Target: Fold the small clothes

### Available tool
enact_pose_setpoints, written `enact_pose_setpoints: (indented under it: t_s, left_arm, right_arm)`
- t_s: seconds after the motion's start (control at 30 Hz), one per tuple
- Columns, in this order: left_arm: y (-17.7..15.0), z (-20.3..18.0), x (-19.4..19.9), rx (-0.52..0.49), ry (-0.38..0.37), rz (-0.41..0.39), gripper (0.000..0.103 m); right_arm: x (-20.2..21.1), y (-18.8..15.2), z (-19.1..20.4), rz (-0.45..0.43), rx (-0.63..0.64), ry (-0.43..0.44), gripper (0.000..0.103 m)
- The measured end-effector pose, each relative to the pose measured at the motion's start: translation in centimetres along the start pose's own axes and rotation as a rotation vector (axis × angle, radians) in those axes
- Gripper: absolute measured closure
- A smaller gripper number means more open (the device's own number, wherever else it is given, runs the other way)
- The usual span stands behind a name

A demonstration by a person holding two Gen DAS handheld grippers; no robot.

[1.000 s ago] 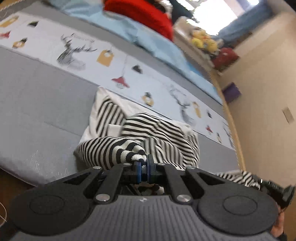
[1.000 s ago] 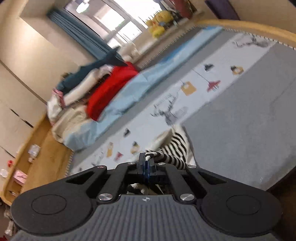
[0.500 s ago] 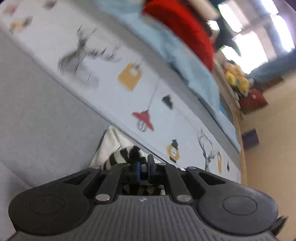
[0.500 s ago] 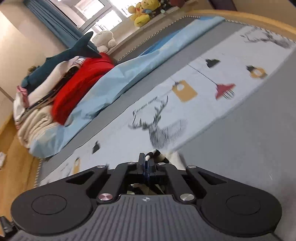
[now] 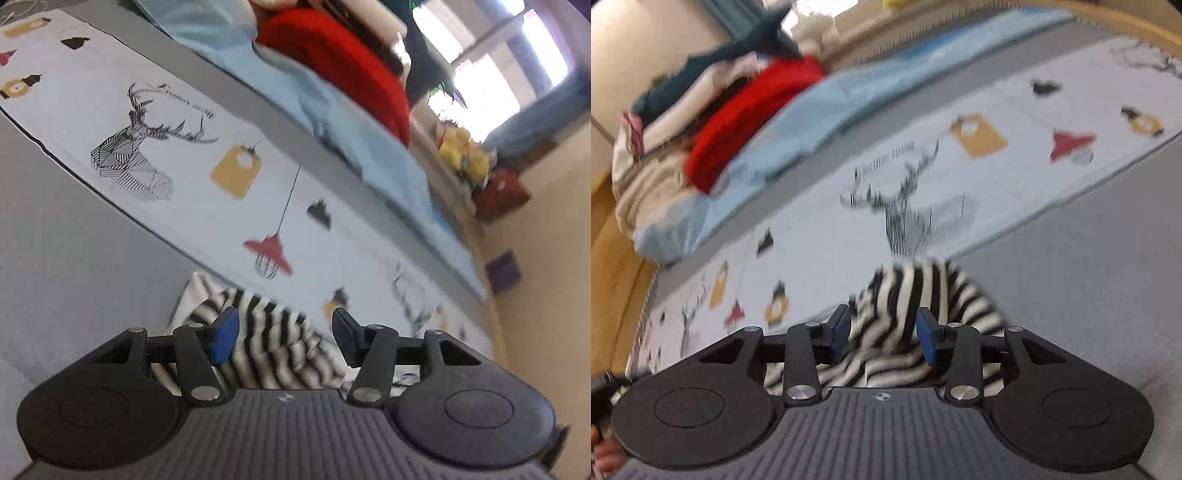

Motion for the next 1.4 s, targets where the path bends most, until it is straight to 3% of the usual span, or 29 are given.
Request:
enact_pose_setpoints:
  t_s: [0.07,0.17,0.23,0.43,0.47,0.6,0.73,0.8,0.87,0.9,0.97,1.07,1.17,1.27,1.4]
  left_arm:
    - [-0.6,-1.0,-0.6,-0.039,-0.041,0.045,0.042]
    - [-2.4,-3.3,-2.4,-0.192,0.003,0.096,0.042]
    - [-3.1,-4.3,-3.8,-0.240,0.003,0.125,0.042]
    - [-3.7,-3.2,-7.4,-0.152,0.108,0.167,0.043]
    - [-3.6,-3.1,-7.7,-0.145,0.118,0.164,0.046]
    - [-3.4,-3.0,-9.0,-0.189,0.218,0.174,0.084]
    - [-2.8,-3.0,-8.6,-0.177,0.214,0.146,0.086]
    - [-2.5,-3.2,-8.3,-0.178,0.205,0.127,0.086]
    - [-2.0,-3.5,-7.9,-0.168,0.183,0.105,0.087]
    - [-1.7,-3.6,-7.6,-0.163,0.170,0.085,0.087]
    - [-0.9,-4.0,-6.5,-0.157,0.133,0.014,0.088]
    - [0.4,-4.7,-5.1,-0.172,0.065,-0.105,0.088]
    - [1.1,-5.0,-5.1,-0.160,0.055,-0.155,0.088]
    - [1.5,-4.9,-5.7,-0.137,0.061,-0.163,0.088]
    - [2.4,-3.9,-7.2,-0.097,0.069,-0.106,0.082]
  right_arm:
    - [-1.0,-0.3,0.6,0.024,-0.001,0.030,0.060]
    - [-2.5,-0.5,1.6,0.051,0.029,0.008,0.060]
    - [-3.3,-0.5,1.7,0.054,0.015,-0.005,0.060]
    - [-5.4,-0.4,1.6,0.059,-0.019,-0.060,0.061]
    - [-5.7,-0.4,1.6,0.058,-0.028,-0.068,0.061]
    - [-6.9,0.0,1.9,0.076,-0.020,-0.101,0.061]
    - [-8.0,0.2,2.0,0.100,-0.008,-0.137,0.061]
    - [-8.4,0.2,2.1,0.110,0.007,-0.148,0.068]
    - [-8.7,0.3,2.4,0.113,0.016,-0.154,0.089]
    - [-8.6,0.4,2.5,0.107,0.011,-0.153,0.090]
    - [-7.8,1.0,3.0,0.064,-0.010,-0.138,0.095]
    - [-4.8,2.8,4.9,-0.129,0.007,-0.024,0.096]
    - [-3.3,3.6,6.3,-0.276,0.042,0.036,0.096]
    - [-4.3,3.8,6.8,-0.290,0.043,0.030,0.095]
    - [-6.9,4.0,6.6,-0.257,0.016,-0.014,0.093]
Point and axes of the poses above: each gripper's, at about its wrist camera, not at the fingertips, and x roughly against the way its jaws point, z to its left, y to its top, the point moved 1 cm from there along -x, roughly the way its jaws point, and after that the axes turned 5 degrees about x, right-handed, at the moved point
